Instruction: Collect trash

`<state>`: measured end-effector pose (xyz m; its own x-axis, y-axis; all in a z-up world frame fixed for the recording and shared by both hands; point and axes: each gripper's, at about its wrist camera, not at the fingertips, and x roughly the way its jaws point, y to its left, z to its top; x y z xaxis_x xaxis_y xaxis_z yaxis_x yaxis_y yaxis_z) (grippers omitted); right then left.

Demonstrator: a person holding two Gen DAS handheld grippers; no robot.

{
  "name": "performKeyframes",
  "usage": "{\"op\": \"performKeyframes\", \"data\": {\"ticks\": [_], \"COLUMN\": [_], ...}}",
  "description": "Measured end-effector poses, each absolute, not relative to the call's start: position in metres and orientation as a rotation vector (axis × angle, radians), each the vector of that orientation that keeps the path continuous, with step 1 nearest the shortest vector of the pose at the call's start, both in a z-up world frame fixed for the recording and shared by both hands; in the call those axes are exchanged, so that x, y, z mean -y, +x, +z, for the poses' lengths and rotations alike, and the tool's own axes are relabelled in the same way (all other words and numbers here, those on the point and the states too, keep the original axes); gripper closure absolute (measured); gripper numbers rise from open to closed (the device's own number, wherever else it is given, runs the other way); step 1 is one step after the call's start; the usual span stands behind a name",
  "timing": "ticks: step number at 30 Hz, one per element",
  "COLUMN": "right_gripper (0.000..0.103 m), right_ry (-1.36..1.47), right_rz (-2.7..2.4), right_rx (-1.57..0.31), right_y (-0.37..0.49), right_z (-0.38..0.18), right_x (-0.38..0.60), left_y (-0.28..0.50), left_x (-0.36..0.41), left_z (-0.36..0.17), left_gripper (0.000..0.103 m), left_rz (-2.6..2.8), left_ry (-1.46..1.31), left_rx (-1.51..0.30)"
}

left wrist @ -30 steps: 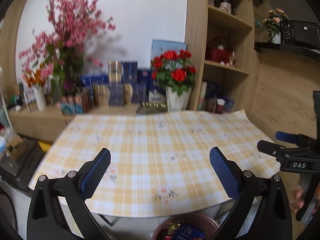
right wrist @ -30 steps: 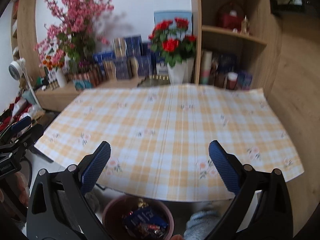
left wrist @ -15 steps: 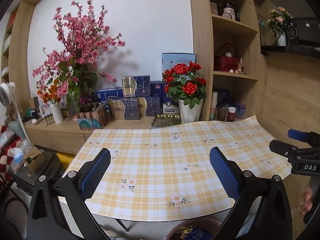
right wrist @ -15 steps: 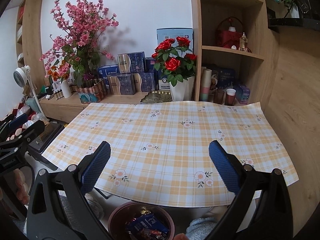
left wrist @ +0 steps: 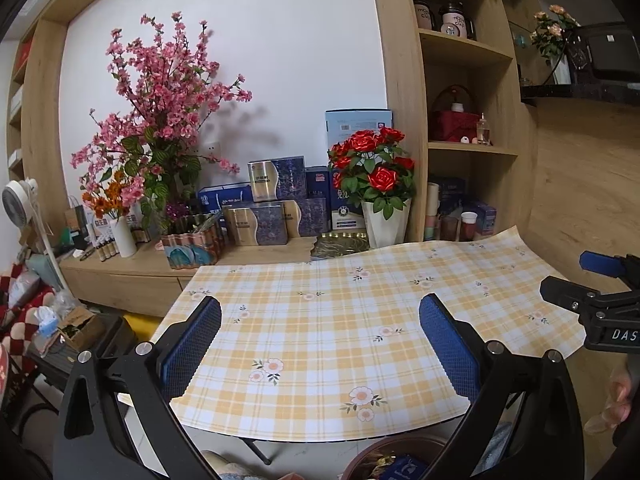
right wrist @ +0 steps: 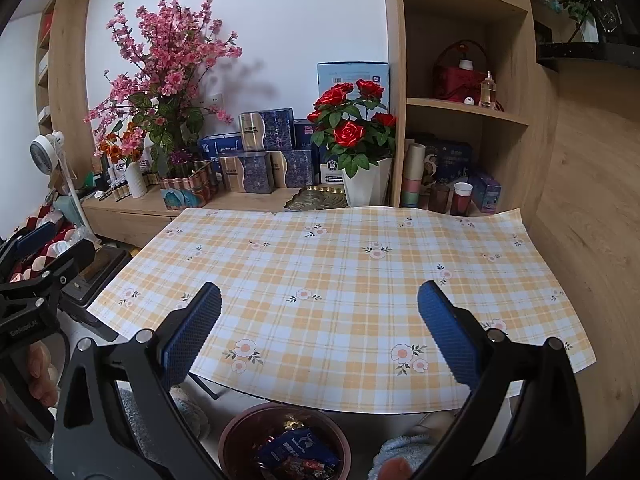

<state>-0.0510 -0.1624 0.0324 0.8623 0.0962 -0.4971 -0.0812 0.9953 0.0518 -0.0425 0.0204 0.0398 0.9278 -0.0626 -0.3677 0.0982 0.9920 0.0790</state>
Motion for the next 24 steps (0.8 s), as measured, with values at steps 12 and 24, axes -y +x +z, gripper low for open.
{"op": "performKeyframes", "data": {"ticks": [12,24], "right_gripper": [0.006,0.006], "right_ry": [0.037,0.033], "right_rz": [0.106,0.108], "right_rx": [-0.517,-0.517], "right_y": [-0.057,-0.060], "right_z": [0.035,0.036], "right_x": [0.159,0.154], "left_y": [-0.053,-0.056], "left_x": [-0.020,-0.024], "left_z": [0.046,0.045], "left_gripper": [0.006,0.006], "left_rz": [-0.067,-0.054], "left_ry": [0.076,0.060], "left_rx": [-0.361,-0.380]}}
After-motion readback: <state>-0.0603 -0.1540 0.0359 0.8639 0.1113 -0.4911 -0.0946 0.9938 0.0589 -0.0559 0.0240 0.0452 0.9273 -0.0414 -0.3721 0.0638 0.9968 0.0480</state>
